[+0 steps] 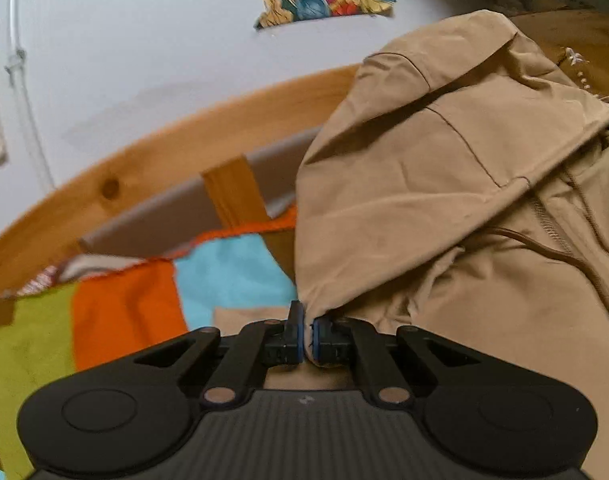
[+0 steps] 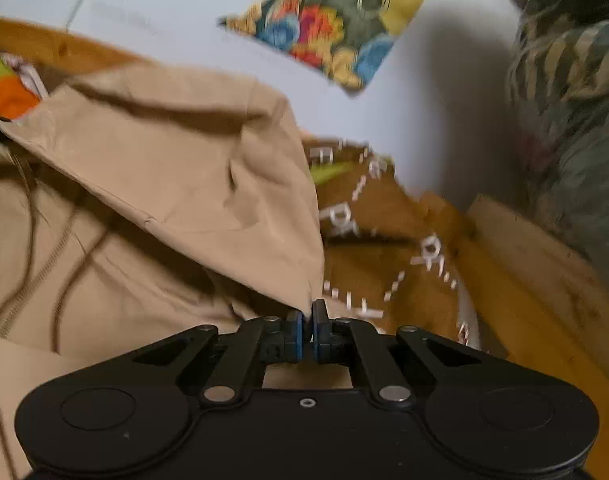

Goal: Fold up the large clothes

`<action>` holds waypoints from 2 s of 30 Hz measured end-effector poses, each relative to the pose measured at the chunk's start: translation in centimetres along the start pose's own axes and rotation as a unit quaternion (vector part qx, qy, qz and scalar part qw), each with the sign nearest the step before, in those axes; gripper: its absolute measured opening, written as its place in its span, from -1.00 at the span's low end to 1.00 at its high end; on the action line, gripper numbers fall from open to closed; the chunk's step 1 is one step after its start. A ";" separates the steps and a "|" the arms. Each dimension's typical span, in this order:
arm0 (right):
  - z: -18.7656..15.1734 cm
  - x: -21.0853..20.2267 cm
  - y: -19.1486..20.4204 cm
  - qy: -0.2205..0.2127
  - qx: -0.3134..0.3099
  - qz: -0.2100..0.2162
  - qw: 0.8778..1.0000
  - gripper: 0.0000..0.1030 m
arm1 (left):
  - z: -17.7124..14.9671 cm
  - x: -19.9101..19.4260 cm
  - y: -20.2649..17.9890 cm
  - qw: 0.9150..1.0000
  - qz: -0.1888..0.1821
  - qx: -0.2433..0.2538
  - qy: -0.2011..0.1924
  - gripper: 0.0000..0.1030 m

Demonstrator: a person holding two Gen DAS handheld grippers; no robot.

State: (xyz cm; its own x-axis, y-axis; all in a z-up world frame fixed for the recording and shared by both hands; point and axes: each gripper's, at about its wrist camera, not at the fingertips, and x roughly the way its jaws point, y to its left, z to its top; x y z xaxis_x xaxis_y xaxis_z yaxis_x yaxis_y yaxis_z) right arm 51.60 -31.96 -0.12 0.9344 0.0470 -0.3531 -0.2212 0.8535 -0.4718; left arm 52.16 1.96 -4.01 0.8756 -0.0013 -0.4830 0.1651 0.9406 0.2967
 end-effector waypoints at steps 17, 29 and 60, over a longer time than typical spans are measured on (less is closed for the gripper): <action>4.1 -5.3 -5.3 -0.032 0.064 0.133 0.989 0.50 | 3.9 -5.4 1.9 0.932 -0.259 -0.233 -0.103 -0.04; 13.5 6.1 -4.7 0.036 0.075 0.206 0.975 0.77 | 4.1 3.0 -2.2 0.902 -0.336 -0.269 -0.014 -0.94; 1.3 -14.6 3.0 -0.062 -0.078 0.264 0.959 -0.73 | -7.9 -7.1 -1.4 0.937 -0.235 -0.253 0.055 -1.00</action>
State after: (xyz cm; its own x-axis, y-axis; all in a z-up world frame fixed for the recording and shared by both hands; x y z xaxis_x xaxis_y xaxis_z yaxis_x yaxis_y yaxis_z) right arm 37.66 -29.46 4.67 0.7047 0.5204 -0.4823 -0.7026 0.6066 -0.3720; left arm 42.12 3.30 -7.48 0.7041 -0.4465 -0.5522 0.2592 0.8855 -0.3856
